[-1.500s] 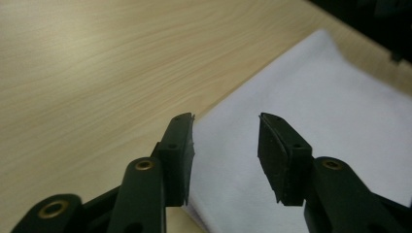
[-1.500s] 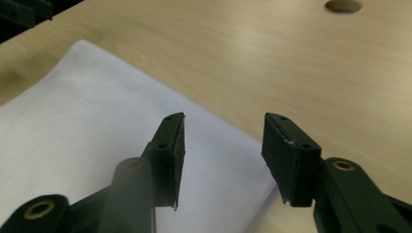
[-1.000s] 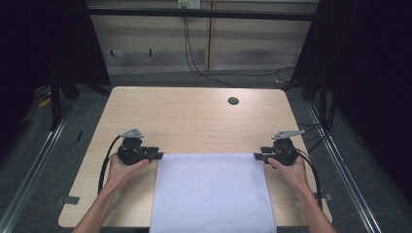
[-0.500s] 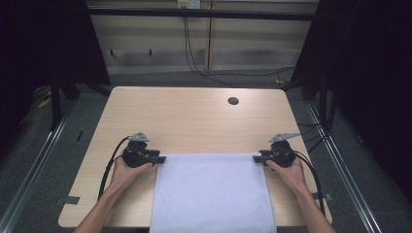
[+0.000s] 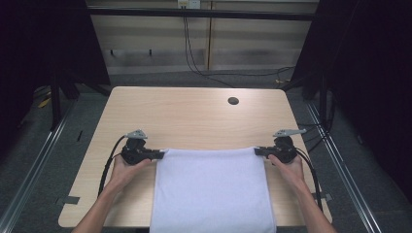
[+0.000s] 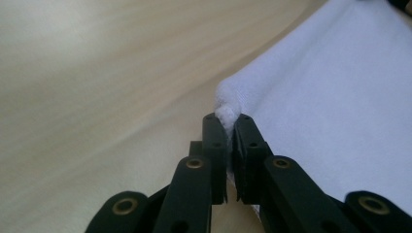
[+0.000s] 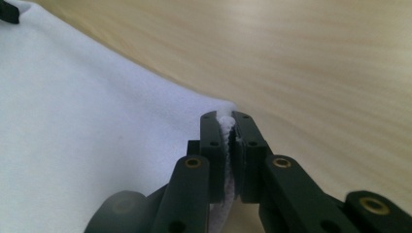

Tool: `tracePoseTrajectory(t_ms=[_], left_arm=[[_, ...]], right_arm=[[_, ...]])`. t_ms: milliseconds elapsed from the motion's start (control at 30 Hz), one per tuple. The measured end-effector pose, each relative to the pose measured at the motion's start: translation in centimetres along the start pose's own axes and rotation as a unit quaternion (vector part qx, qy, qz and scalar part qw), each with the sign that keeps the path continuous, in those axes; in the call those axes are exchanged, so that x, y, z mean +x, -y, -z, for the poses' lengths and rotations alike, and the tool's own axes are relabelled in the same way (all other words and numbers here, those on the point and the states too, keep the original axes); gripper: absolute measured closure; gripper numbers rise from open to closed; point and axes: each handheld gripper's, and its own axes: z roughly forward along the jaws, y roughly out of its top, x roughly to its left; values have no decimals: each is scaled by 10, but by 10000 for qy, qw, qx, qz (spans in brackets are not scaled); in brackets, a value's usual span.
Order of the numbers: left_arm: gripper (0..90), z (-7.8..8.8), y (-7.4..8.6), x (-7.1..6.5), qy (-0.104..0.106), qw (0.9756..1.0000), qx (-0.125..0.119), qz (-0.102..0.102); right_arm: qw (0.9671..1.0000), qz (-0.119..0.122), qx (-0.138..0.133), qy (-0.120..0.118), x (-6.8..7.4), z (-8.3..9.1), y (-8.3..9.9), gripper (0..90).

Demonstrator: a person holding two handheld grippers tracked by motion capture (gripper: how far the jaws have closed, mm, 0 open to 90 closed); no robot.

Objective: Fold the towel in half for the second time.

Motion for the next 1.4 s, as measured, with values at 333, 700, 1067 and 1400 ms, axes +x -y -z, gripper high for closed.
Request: tracePoseTrajectory(t_ms=[333, 700, 1067, 1400], left_arm=[[860, 12, -41, 5, -333, 9978, -545, -169], [862, 18, -73, 17, -431, 9950, -898, -116], [863, 31, -102, 16, -536, 9914, -1176, -227], [866, 30, -63, 5, -332, 9910, -1273, -250]], right_arm=[[9977, 97, -653, 132, -2, 17, -44, 851], [9957, 4, -914, 125, -23, 14, -71, 857], [9913, -68, -1315, 54, -27, 27, -106, 859], [9907, 101, -1339, -215, -14, 35, -80, 858]])
